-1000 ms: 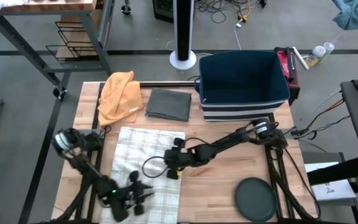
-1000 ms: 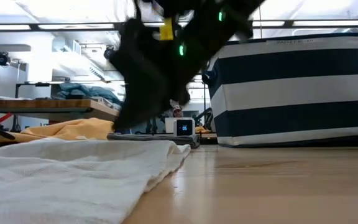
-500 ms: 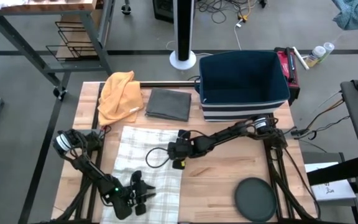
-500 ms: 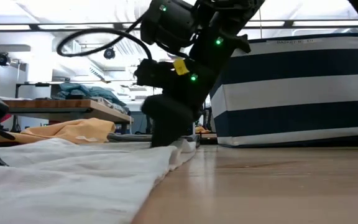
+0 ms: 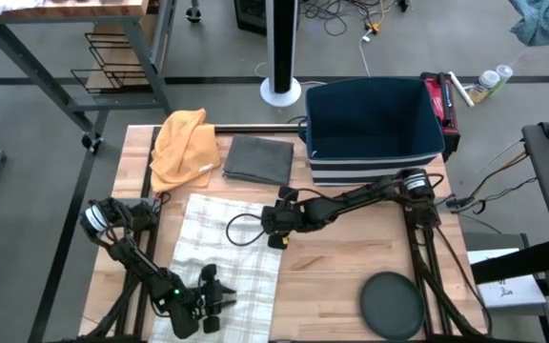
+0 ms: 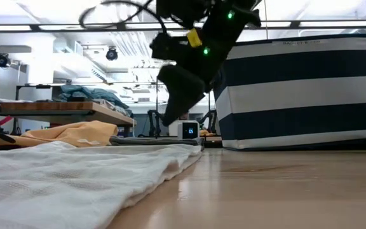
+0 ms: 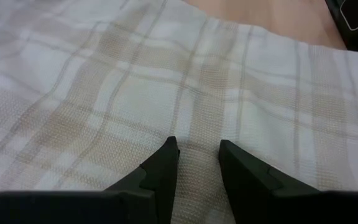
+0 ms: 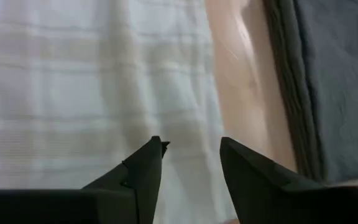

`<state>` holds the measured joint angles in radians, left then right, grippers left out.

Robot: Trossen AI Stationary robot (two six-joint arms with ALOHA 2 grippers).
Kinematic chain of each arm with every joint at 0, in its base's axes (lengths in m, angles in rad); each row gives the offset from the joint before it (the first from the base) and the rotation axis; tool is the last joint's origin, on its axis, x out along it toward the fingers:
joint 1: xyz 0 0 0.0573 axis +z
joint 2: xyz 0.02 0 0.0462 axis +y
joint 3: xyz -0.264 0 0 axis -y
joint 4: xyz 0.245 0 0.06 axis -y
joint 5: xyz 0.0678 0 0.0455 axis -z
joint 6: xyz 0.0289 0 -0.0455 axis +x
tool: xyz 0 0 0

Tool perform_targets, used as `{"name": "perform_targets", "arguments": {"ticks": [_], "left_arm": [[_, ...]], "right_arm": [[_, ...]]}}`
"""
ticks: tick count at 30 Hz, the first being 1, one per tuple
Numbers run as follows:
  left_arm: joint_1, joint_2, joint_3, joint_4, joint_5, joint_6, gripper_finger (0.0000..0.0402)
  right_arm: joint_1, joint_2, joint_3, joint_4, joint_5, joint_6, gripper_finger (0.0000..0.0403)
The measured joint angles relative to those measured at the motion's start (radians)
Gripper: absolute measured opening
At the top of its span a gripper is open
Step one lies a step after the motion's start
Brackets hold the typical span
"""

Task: Fold kitchen towel into neat rectangle
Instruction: Fold the white patterned towel

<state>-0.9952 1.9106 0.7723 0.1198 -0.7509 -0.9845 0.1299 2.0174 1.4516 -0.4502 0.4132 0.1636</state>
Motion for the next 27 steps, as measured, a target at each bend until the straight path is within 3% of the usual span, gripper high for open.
{"name": "perform_targets", "arguments": {"ticks": [8, 15, 21, 27], "left_arm": [[-0.003, 0.001, 0.0, 0.009, -0.013, 0.008, 0.0114], [-0.004, 0.001, 0.0, 0.017, -0.015, 0.008, 0.0114], [-0.006, 0.001, -0.001, 0.021, -0.015, 0.008, 0.0114], [-0.006, 0.001, -0.001, 0.023, -0.015, 0.01, 0.0114]], "right_arm": [[-0.037, 0.051, -0.011, 0.006, -0.008, 0.035, 0.0155], [-0.041, 0.117, -0.007, 0.089, -0.099, 0.025, 0.0158], [-0.066, 0.109, -0.006, 0.043, -0.01, 0.022, 0.0165], [-0.071, 0.031, 0.0, 0.094, -0.01, -0.018, 0.0159]]}}
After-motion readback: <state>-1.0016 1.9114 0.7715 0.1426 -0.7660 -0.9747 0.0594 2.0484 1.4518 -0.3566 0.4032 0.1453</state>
